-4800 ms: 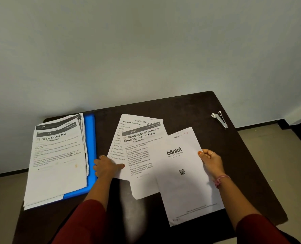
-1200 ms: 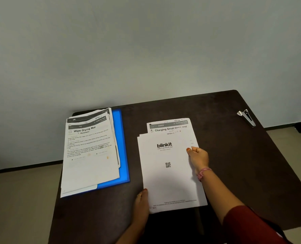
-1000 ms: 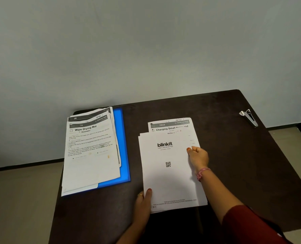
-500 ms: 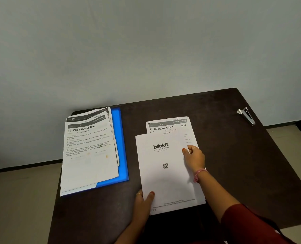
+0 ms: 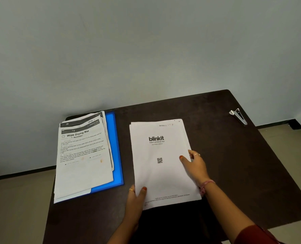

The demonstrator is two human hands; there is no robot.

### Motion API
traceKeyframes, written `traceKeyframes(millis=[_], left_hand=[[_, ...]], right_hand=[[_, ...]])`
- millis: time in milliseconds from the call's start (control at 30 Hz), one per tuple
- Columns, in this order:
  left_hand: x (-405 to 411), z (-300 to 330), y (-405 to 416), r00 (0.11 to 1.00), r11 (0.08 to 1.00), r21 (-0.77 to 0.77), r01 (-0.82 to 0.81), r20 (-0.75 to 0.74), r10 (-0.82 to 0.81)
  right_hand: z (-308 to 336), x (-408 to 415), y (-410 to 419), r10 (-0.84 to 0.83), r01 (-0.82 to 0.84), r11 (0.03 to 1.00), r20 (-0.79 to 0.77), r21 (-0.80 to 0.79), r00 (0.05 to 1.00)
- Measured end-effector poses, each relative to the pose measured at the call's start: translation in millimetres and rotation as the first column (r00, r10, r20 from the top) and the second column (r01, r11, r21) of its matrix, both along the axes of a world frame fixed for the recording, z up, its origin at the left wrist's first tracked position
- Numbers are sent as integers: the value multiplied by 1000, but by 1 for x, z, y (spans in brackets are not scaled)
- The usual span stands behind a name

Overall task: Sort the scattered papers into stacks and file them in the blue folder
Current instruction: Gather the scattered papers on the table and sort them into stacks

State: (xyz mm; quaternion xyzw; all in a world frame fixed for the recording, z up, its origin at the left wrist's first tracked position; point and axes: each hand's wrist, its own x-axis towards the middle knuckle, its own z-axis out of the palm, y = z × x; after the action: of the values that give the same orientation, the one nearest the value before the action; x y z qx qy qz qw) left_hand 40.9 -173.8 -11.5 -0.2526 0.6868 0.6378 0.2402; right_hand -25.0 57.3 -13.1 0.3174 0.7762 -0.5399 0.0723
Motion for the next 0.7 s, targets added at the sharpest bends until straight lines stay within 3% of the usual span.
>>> traceKeyframes(millis=[200, 367, 500, 567, 700], left_hand=[[-29, 7, 24, 987, 988, -115, 104, -108, -116], [-55, 4, 36, 986, 942, -307, 135, -53, -159], [-62, 0, 33, 966, 783, -570, 250, 87, -245], [-65, -1, 32, 964, 706, -664, 245, 89, -251], [-81, 5, 44, 983, 792, -589, 159, 21, -181]], right_hand=[[11, -12, 13, -82, 81, 997, -30, -4, 996], [17, -35, 19, -8, 8, 992, 4, 124, 1000], [13, -41, 23, 80, -124, 961, 178, 248, 981], [10, -40, 25, 89, -158, 945, 239, 287, 967], [7, -41, 31, 71, -116, 961, 180, 252, 981]])
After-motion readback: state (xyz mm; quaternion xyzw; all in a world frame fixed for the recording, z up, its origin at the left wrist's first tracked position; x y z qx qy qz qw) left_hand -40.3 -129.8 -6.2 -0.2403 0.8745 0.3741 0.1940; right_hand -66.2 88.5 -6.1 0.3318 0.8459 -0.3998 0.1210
